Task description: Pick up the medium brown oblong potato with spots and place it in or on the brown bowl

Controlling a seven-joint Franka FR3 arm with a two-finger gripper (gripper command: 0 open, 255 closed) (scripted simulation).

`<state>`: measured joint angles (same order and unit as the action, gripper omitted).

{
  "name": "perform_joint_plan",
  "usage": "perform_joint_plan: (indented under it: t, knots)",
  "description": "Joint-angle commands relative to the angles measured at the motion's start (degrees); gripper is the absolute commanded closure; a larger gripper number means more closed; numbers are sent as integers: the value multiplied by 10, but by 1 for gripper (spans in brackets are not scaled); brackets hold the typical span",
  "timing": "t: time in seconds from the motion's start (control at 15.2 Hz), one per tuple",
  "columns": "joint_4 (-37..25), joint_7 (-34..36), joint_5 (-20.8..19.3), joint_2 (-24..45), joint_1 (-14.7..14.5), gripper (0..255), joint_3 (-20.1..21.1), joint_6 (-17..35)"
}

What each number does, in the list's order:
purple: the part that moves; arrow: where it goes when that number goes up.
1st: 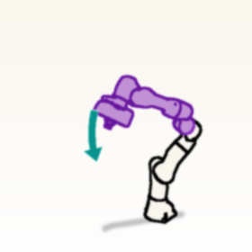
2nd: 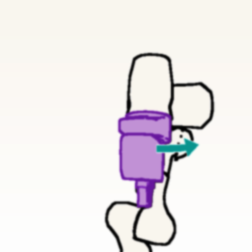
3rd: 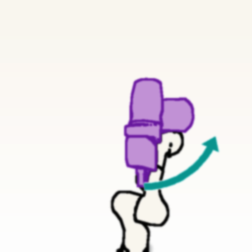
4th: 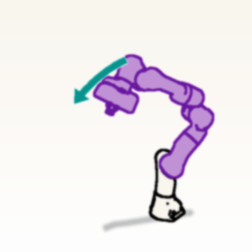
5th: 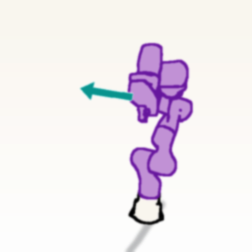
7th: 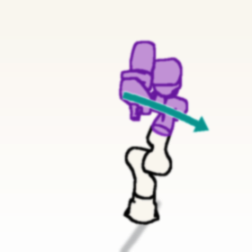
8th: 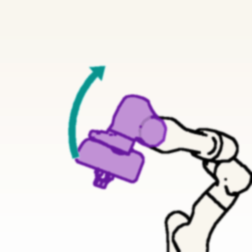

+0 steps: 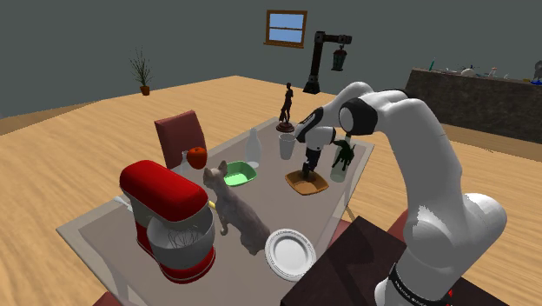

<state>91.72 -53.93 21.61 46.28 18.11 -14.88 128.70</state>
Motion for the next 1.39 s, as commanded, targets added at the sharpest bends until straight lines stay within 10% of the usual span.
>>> perform_joint_plan:
  t: [0.0, 0.26, 0.33, 1.32]
  knots:
    - [-1, 0, 0, 1, 0, 255, 0, 0]
    - [-1, 0, 0, 1, 0, 255, 0, 0]
    - [-1, 0, 0, 1, 0, 0, 0, 0]
    - [-7, 8, -15, -41, -2, 0, -13, -48]
